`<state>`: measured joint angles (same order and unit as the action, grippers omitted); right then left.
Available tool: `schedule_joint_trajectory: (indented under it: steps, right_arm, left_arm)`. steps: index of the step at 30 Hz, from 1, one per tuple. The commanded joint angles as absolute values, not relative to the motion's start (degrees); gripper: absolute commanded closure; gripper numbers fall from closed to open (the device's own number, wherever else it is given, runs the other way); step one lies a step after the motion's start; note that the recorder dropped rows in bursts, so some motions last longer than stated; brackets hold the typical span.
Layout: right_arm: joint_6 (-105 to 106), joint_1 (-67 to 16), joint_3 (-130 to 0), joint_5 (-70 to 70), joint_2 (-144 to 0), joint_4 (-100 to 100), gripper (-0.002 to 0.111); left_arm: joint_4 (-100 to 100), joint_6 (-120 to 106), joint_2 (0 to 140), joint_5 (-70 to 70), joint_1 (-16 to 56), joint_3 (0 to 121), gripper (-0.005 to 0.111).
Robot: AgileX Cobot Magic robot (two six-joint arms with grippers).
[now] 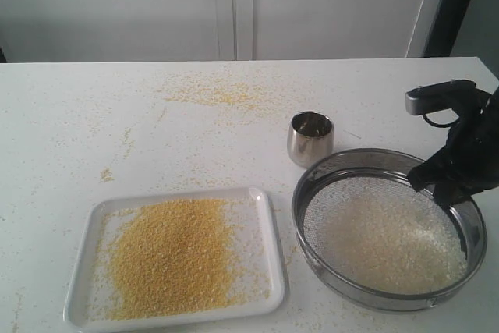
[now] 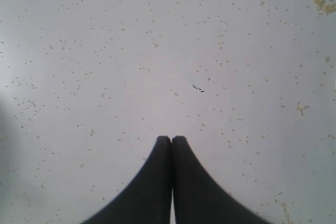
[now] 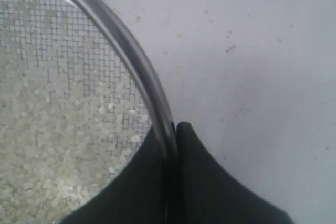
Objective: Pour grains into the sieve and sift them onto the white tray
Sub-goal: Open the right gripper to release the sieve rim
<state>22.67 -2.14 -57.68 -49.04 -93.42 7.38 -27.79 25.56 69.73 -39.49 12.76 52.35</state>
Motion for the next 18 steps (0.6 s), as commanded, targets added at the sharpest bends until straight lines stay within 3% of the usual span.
schedule_joint_trajectory:
  steps: [1, 18]
  right_arm:
    - [24.3, -1.2, -55.7, -43.9, -92.5, 9.2, 0.108]
    - [24.3, -1.2, -53.2, -34.4, -99.3, 12.6, 0.108]
  left_arm:
    - [-27.9, 25.7, 69.2, -40.2, 12.7, 51.9, 0.107]
    - [-27.9, 25.7, 69.2, -40.2, 12.7, 51.9, 0.107]
